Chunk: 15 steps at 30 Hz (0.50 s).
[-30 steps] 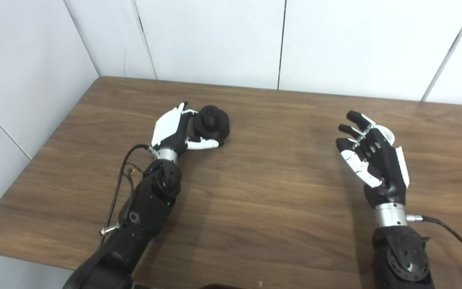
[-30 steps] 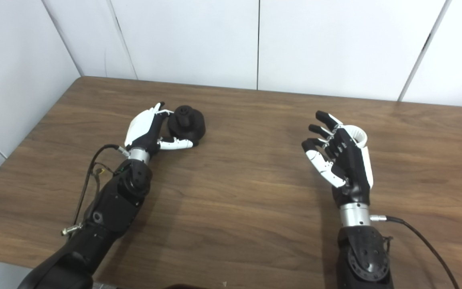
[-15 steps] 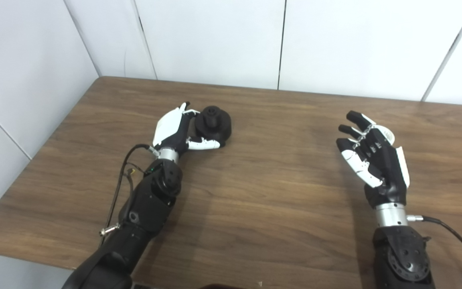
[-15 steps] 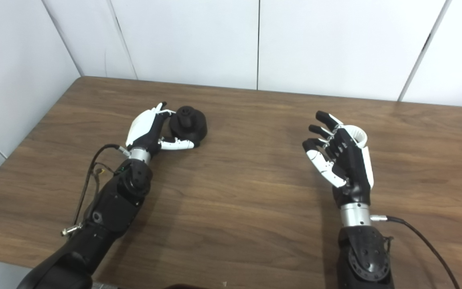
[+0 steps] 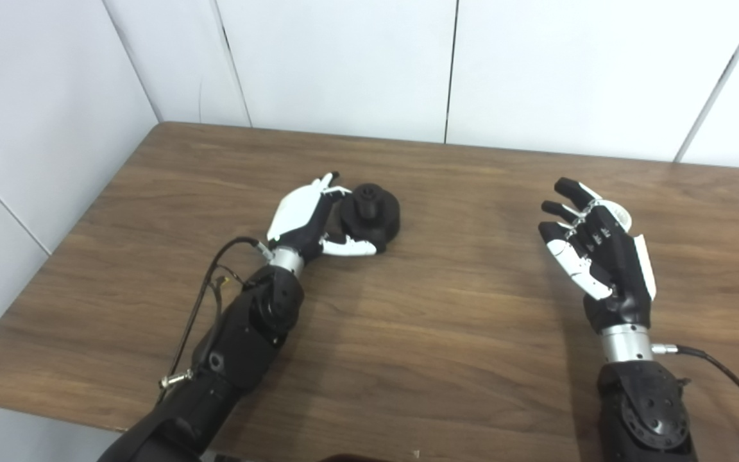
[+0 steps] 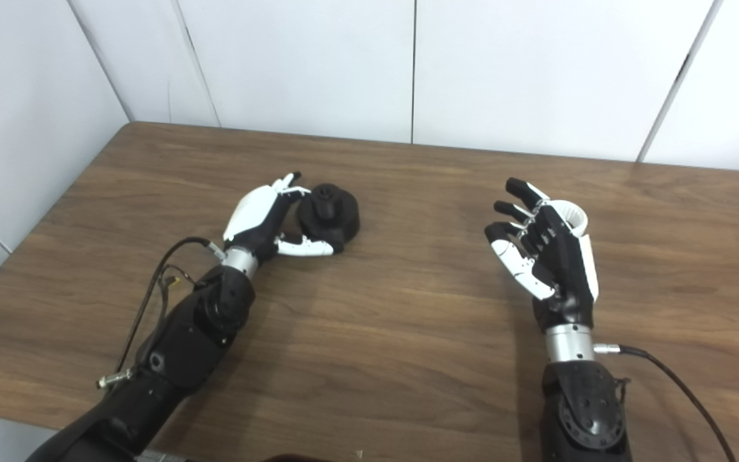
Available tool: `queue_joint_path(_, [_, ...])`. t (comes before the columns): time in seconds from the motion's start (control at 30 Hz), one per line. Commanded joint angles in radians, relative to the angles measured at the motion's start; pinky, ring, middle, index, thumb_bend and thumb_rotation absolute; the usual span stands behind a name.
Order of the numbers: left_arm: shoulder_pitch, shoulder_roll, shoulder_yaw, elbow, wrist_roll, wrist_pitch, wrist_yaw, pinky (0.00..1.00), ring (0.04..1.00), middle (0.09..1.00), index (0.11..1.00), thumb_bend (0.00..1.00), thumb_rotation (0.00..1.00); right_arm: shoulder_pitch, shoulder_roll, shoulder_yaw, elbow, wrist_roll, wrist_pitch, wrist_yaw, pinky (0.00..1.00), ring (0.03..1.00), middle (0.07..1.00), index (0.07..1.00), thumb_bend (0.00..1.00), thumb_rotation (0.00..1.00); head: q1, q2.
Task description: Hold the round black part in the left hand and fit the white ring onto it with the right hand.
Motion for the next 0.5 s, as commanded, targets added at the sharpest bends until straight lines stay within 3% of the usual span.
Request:
queue_joint_path(0.0, [-0.001,0.010,-0.025,-0.031,-0.001,-0.056,-0.042,1.00,1.000,1.000,0.694,0.98,0.38,0.034,-0.010,-0.005,0.015,-0.002,-0.001,0.005,0.65,0.765,0.847,0.791,0.59,0.30,0.000,0.001])
queue_joint_path(0.17, [0.021,0.015,-0.037,-0.063,-0.031,-0.112,-0.091,1.00,1.000,1.000,0.690,0.99,0.35,0.031,-0.008,-0.007,0.016,0.005,0.003,0.007,0.65,0.766,0.846,0.785,0.61,0.31,-0.001,0.001])
queue_joint_path(0.47, [0.051,0.012,-0.081,-0.136,-0.021,-0.148,-0.153,1.00,1.000,1.000,0.681,1.00,0.38,0.030,-0.010,-0.009,0.020,-0.003,-0.006,0.002,0.64,0.758,0.841,0.785,0.61,0.32,-0.002,0.003])
